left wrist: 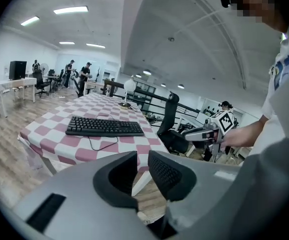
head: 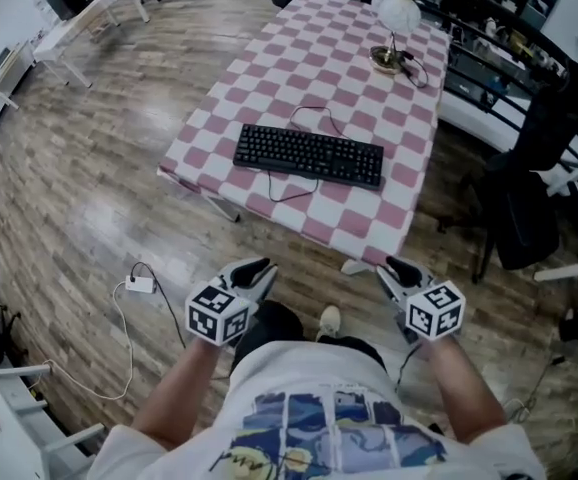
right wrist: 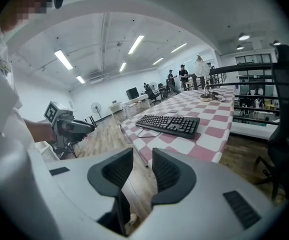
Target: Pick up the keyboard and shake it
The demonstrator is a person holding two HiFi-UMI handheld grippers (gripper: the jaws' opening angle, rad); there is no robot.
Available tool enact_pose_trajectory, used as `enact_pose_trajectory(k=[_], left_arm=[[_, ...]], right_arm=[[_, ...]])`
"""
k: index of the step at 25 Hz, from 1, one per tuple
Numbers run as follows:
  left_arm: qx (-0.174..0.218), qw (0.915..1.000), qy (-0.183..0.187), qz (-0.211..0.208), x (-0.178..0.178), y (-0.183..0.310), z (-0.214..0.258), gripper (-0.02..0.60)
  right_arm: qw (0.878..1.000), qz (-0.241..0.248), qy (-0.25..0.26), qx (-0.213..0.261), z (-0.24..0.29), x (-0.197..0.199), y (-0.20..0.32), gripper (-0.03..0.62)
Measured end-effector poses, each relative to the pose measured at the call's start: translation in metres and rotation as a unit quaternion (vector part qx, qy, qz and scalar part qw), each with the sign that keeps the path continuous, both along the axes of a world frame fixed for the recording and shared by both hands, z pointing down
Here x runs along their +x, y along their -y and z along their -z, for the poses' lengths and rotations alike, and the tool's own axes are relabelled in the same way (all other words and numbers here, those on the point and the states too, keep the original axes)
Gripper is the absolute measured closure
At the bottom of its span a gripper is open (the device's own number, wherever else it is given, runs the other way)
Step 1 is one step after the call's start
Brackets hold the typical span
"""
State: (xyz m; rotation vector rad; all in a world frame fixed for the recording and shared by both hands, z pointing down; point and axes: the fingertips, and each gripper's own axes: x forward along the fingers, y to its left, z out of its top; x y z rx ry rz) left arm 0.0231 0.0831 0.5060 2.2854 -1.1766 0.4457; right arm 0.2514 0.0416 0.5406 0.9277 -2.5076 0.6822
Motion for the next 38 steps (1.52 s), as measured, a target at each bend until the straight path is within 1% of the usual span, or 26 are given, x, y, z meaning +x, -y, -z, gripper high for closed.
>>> enact_pose_trajectory(k=[3, 6, 12, 17, 20, 24, 27, 29, 33, 38], left_arm=[[-0.004, 1.0000, 0.005, -0.002, -0.015, 0.027, -0.008, 0.514], [-0.011, 0.9999, 0.001, -0.008, -0.036, 0.059, -0.020, 0.514], [-0.015, 0.9988, 0.015, -0.044, -0.097, 0.132, -0.034, 0.515], [-0.025, 0.9961, 0.015, -0.083, -0.142, 0.186, -0.041, 0.515], [-0.035, 0.9929, 0.024, -0.111, -0.164, 0.209, -0.051, 0.515], [-0.046, 0.9887, 0.035, -0.138, -0.180, 0.234, -0.070, 0.515], [-0.057, 0.9883, 0.041, -0.135, -0.186, 0.251, -0.084, 0.515], [-0.064, 0.9886, 0.045, -0.129, -0.185, 0.261, -0.092, 0.515], [-0.076, 0.9900, 0.051, -0.107, -0.178, 0.276, -0.105, 0.515], [-0.092, 0.9902, 0.074, -0.075, -0.179, 0.288, -0.123, 0.514]], right_arm=[[1.000, -0.012, -0.008, -0.013, -0.017, -0.001, 0.028, 0.471], [0.999, -0.035, -0.014, -0.024, -0.021, -0.006, 0.058, 0.470], [0.994, -0.095, -0.027, -0.038, -0.039, -0.027, 0.120, 0.464], [0.984, -0.160, -0.039, -0.065, -0.055, -0.034, 0.160, 0.454], [0.977, -0.193, -0.043, -0.076, -0.069, -0.034, 0.182, 0.448], [0.970, -0.220, -0.036, -0.091, -0.083, -0.031, 0.206, 0.436], [0.969, -0.222, -0.027, -0.105, -0.082, -0.034, 0.226, 0.425], [0.969, -0.218, -0.021, -0.115, -0.086, -0.028, 0.239, 0.416], [0.971, -0.205, -0.015, -0.126, -0.096, -0.013, 0.271, 0.401], [0.968, -0.196, 0.006, -0.155, -0.119, 0.002, 0.299, 0.382]])
